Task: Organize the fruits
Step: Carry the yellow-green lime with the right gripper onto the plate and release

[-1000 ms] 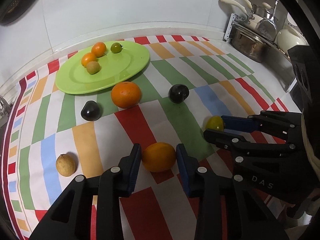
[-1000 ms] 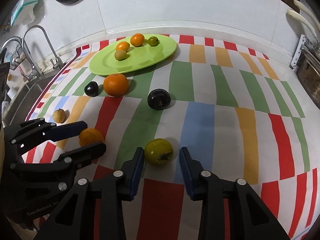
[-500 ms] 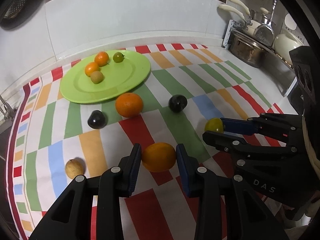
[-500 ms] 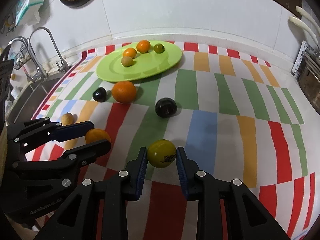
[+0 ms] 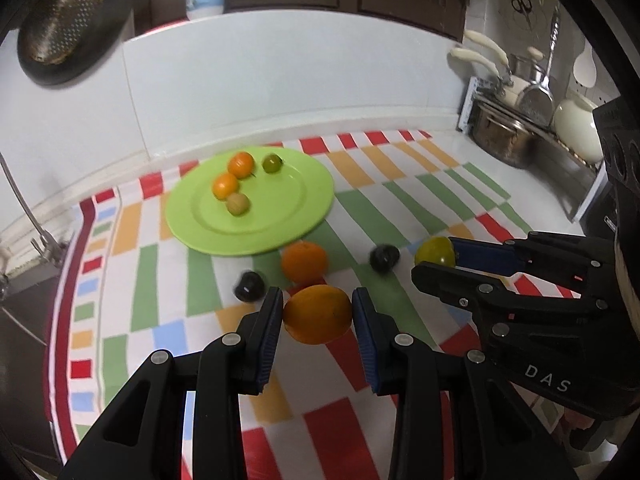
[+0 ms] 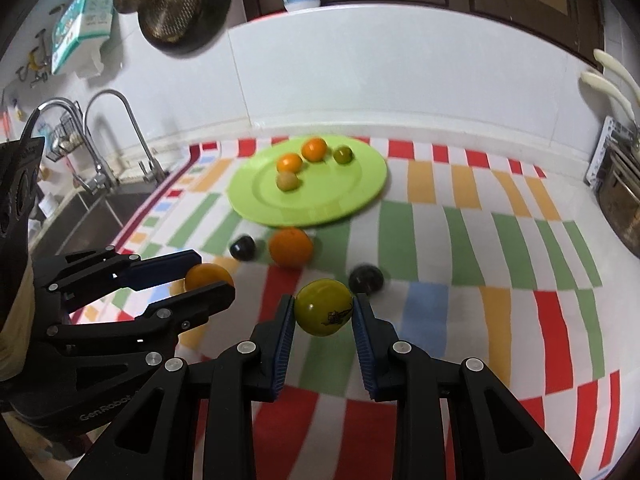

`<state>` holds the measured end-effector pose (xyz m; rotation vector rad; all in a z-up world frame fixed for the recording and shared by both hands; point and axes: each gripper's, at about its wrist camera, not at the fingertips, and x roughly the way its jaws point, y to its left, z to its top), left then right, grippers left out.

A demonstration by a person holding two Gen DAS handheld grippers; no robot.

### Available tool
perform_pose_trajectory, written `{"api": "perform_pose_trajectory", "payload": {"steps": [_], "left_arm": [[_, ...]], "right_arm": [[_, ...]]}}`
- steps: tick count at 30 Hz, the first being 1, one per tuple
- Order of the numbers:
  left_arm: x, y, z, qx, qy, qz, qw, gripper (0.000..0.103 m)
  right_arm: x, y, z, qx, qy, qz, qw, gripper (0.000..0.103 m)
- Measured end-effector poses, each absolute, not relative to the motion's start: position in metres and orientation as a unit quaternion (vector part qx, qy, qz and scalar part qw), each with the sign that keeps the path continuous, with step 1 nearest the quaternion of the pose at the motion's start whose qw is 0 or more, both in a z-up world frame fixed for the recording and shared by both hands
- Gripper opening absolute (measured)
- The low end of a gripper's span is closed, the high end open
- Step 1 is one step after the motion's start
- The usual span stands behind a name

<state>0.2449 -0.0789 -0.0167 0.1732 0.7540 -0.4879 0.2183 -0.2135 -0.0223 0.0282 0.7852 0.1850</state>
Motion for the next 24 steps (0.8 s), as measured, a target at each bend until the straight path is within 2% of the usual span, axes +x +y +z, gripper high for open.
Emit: {"api": "perform_pose_trajectory", "payload": {"steps": [16,24], "left_arm": [[0.315,-0.056,-0.001,0.09,0.342,-0.212,0.911,0.035],[0.363,-0.054,-0.013,0.076,0.372,-0.224,0.897,0.035]], "right_arm": [[0.288,-0.188,-0.01,0.001,0.371,0.107,0.922,0.03],[0.337,-0.181,-0.011,0.007,0.387,0.111,0.915,0.03]]}}
